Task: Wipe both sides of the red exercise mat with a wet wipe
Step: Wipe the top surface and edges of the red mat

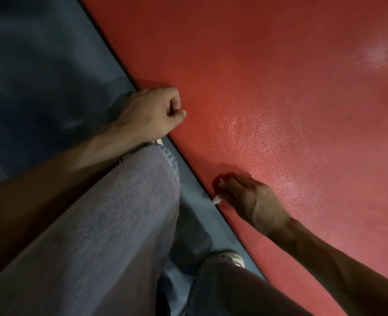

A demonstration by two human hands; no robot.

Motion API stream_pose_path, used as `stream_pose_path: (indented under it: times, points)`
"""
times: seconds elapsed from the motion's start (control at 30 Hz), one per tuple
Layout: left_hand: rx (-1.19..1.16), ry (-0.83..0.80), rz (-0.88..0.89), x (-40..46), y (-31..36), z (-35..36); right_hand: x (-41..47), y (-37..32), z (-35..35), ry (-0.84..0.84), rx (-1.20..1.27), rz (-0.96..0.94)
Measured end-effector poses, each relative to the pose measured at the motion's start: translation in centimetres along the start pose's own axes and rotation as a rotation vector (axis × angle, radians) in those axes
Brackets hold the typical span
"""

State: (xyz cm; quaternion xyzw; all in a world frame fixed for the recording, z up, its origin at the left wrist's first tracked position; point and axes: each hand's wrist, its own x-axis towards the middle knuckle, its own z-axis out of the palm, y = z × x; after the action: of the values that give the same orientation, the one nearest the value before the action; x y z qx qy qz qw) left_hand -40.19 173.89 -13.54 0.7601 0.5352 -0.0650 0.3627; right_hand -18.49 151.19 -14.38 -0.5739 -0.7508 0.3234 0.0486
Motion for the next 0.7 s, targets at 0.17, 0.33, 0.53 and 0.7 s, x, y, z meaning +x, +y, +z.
stream_pose_path:
  times: [0.17,0.33,0.53,0.7]
  points:
    - [0.021,0.013,-0.012,0.4,-0.1,-0.2,-4.5,-0.5,0.6,-0.029,0.028,-0.014]
    - [0.009,0.014,-0.019,0.6,0.0,-0.1,-2.9,-0.6,0.6,-0.032,-0.086,-0.066]
    - [0.003,0.004,0.005,0.6,-0.2,-0.2,-4.0,-0.3,2.0,-0.158,-0.121,-0.214]
    - [0.023,-0.016,-0.024,1.0,-0.4,-0.6,-1.7,-0.8,2.0,-0.180,-0.145,-0.332]
